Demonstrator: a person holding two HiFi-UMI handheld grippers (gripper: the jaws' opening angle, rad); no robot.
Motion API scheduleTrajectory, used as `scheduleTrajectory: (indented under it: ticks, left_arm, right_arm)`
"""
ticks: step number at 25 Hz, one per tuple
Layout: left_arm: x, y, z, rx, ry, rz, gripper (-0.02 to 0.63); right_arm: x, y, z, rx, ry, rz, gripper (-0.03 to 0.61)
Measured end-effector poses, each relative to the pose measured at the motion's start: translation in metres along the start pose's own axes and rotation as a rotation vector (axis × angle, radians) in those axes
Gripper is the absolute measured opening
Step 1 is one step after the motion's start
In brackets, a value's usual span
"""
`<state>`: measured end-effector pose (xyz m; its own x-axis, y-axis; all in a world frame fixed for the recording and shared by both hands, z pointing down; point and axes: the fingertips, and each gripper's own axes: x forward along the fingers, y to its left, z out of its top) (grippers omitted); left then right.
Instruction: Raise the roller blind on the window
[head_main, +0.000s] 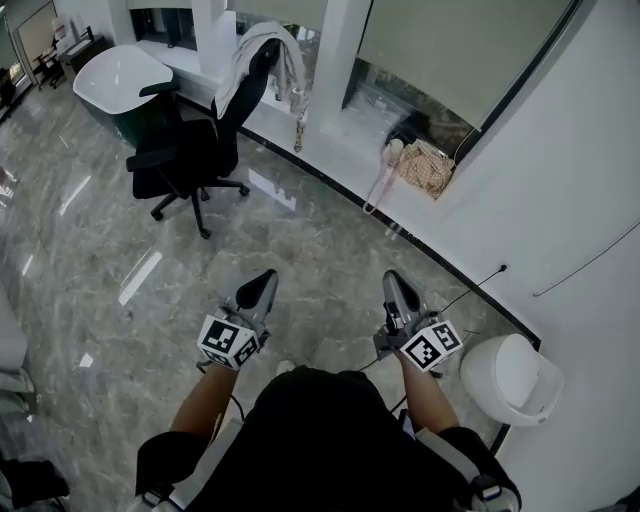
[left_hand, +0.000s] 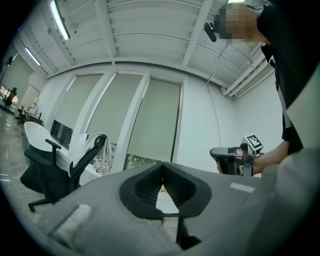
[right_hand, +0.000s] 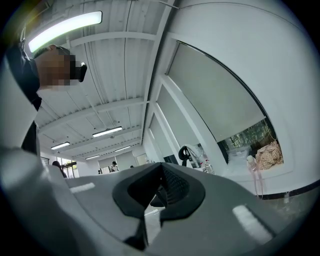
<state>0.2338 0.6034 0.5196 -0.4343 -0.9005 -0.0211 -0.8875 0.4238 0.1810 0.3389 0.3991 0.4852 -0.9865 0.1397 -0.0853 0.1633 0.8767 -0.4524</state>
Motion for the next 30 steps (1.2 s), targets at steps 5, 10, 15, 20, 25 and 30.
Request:
scheduleTrajectory:
  ticks: [5,10,15,20,25,30]
  left_arm:
    - [-0.003,0.019,-0.011,-0.035,0.018,0.041,0.000]
    - [0.013,0.032,-0.013,-0.039,0.025,0.059,0.000]
    - [0.047,0.044,-0.011,0.002,0.044,0.083,0.000]
    - [0.113,0.062,0.006,0.012,0.016,0.129,0.000]
    - [0.181,0.068,0.024,0.027,-0.036,0.153,0.000]
    - [0.247,0.062,0.029,0.027,-0.052,0.136,0.000]
  right_arm:
    - [0.001,-0.004,-0.004,-0.013,0.048,-0.010,0.000]
    - [0.022,-0.033,-0.009,0.046,0.047,-0.025,0.000]
    - [0.063,-0.068,-0.005,0.089,0.041,0.022,0.000]
    - [0.103,-0.132,0.024,0.066,0.011,0.036,0.000]
    - [0.134,-0.189,0.061,0.069,-0.008,0.059,0.000]
    - [0.146,-0.237,0.094,0.051,-0.033,0.071,0.000]
